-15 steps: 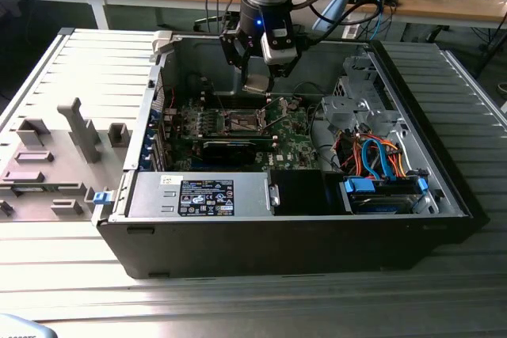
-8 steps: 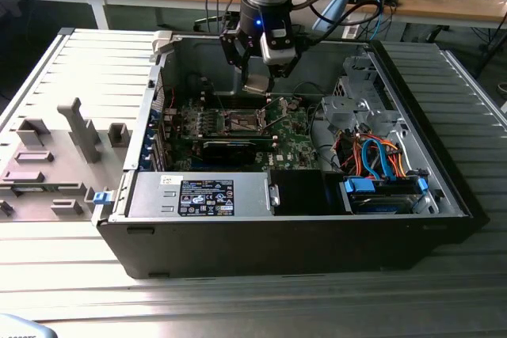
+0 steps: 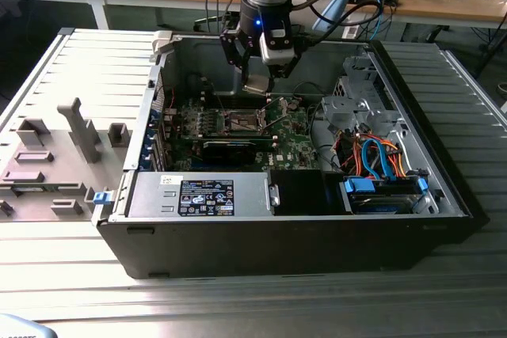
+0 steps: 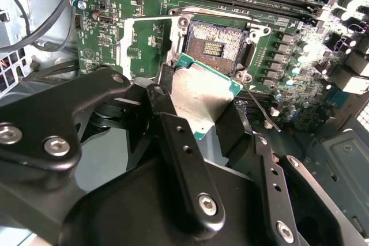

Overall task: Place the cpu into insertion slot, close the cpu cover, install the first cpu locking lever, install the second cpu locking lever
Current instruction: 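Place the cpu into insertion slot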

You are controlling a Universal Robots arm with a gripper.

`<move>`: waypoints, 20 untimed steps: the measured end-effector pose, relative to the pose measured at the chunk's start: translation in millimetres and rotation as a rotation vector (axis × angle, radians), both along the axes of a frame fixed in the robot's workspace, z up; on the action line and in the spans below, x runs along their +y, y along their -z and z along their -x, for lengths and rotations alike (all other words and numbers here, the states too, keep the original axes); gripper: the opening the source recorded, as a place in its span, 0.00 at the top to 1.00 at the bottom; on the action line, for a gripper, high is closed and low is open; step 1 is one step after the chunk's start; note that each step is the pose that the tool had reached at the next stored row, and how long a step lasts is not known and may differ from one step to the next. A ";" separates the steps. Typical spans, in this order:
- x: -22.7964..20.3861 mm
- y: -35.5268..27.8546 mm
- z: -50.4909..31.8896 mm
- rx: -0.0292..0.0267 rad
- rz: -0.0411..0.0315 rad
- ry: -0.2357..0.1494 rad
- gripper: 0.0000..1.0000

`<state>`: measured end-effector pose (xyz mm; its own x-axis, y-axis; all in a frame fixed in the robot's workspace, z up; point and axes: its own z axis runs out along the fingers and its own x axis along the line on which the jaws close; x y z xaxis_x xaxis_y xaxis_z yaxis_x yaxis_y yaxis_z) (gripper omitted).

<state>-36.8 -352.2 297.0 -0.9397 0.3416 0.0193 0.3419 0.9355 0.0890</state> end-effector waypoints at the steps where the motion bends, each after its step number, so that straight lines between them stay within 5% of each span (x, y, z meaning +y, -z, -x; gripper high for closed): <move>1: 0.0 0.0 0.0 0.0001 0.0001 0.002 0.46; 20: 0.0 0.6 0.0 0.0000 0.0000 0.040 0.46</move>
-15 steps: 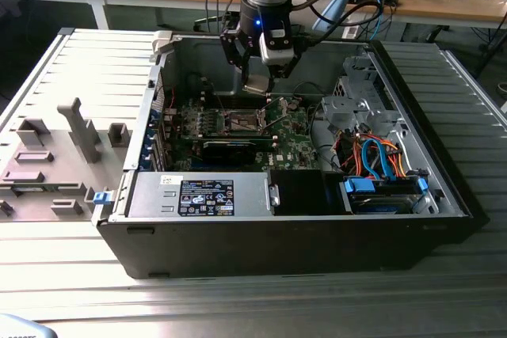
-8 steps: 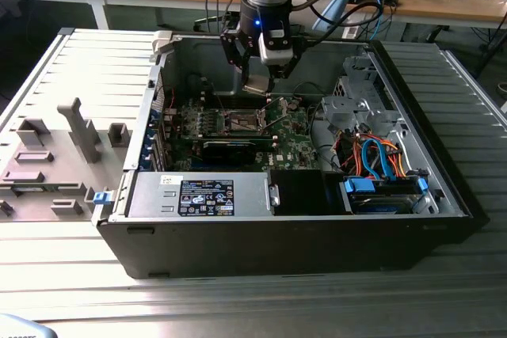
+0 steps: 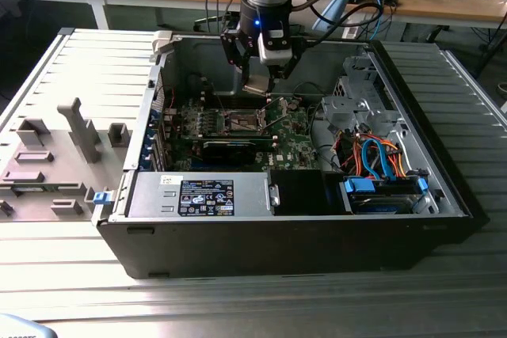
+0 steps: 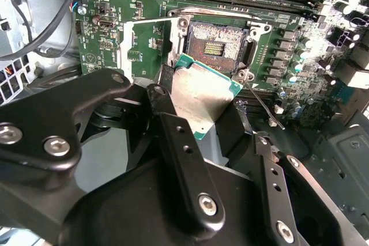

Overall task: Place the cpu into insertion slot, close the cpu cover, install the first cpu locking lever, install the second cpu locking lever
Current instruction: 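Place the cpu into insertion slot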

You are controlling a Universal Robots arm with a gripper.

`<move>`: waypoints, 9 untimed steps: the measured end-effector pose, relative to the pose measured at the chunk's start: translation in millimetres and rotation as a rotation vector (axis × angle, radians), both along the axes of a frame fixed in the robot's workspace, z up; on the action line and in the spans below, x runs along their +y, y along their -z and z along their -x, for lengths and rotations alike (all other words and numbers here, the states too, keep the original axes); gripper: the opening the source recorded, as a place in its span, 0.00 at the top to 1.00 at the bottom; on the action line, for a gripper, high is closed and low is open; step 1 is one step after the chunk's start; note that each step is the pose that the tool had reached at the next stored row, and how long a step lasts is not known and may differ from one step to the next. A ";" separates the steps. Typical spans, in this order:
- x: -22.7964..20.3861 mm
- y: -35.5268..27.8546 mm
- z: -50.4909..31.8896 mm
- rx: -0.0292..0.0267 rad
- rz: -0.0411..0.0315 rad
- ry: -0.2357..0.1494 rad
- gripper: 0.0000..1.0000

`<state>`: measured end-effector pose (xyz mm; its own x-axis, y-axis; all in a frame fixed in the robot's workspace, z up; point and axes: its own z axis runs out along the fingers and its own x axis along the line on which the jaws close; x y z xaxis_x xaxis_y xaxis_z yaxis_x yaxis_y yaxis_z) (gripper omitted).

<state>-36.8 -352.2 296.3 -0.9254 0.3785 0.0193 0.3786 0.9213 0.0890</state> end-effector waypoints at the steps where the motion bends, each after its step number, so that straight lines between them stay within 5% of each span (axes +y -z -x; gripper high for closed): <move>1: 0.0 0.0 0.0 0.0000 0.0000 0.002 0.46; 9: 0.0 0.5 0.0 0.0000 0.0000 0.028 0.46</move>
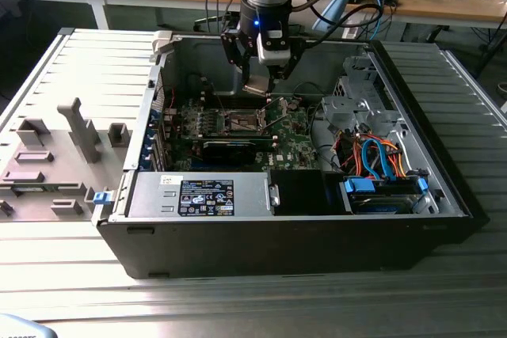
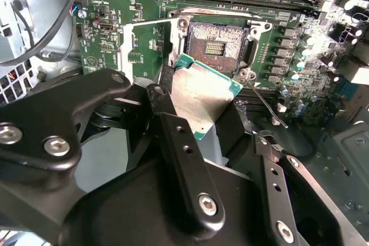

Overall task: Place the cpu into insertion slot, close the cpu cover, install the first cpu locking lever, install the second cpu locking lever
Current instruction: 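Place the cpu into insertion slot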

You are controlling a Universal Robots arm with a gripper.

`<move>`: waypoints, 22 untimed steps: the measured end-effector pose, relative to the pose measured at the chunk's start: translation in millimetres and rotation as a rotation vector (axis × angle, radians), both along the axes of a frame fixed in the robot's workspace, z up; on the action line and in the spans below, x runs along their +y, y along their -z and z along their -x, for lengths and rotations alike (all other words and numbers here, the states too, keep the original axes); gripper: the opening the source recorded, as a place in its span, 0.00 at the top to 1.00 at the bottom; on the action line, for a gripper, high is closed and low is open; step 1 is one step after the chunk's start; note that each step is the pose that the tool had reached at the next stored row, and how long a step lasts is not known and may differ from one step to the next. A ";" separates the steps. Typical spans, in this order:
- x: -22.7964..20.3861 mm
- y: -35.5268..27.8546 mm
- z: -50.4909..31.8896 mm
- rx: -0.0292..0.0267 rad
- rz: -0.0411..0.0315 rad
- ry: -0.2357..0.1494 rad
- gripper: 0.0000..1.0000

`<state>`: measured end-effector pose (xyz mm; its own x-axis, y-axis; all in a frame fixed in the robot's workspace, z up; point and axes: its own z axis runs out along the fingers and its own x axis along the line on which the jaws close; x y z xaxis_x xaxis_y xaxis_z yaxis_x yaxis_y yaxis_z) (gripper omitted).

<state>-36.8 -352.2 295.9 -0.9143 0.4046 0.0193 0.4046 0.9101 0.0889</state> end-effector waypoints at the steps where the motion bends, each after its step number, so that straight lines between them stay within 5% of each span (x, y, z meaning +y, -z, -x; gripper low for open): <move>1: 0.0 0.1 0.0 0.0000 0.0000 0.005 0.46; 22: 0.0 0.8 0.0 0.0000 0.0000 0.045 0.46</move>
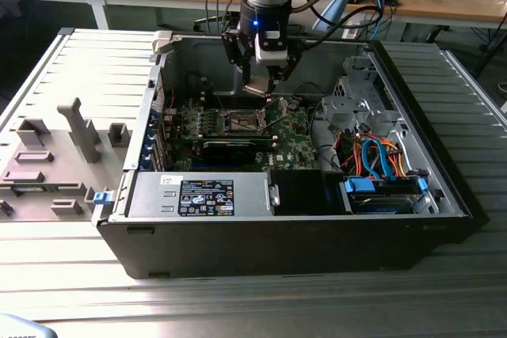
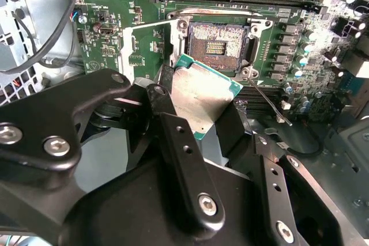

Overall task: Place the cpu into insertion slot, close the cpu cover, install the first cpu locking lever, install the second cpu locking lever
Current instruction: 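Place the cpu into insertion slot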

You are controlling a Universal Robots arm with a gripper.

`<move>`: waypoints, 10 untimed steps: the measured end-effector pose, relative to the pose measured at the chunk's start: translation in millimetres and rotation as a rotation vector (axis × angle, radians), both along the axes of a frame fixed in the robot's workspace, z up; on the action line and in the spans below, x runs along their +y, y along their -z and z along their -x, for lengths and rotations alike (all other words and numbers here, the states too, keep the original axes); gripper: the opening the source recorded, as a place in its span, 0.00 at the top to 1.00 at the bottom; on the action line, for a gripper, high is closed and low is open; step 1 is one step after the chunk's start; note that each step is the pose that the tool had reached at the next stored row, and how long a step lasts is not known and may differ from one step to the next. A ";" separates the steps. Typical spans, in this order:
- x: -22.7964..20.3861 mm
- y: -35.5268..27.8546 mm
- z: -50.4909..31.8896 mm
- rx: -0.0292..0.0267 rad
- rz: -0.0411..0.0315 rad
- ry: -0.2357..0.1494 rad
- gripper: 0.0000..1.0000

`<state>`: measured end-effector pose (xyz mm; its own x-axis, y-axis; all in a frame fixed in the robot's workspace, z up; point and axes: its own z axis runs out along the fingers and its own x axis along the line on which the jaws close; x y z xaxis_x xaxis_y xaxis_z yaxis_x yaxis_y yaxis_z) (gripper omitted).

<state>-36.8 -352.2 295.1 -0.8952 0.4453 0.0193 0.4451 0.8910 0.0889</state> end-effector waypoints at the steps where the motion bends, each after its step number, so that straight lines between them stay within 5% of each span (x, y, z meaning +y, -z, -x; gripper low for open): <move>1: 0.0 0.0 0.0 0.0000 0.0000 0.001 0.46; 10: 0.0 0.5 0.0 0.0000 0.0000 0.021 0.46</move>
<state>-36.8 -352.2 294.6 -0.8858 0.4636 0.0193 0.4634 0.8817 0.0889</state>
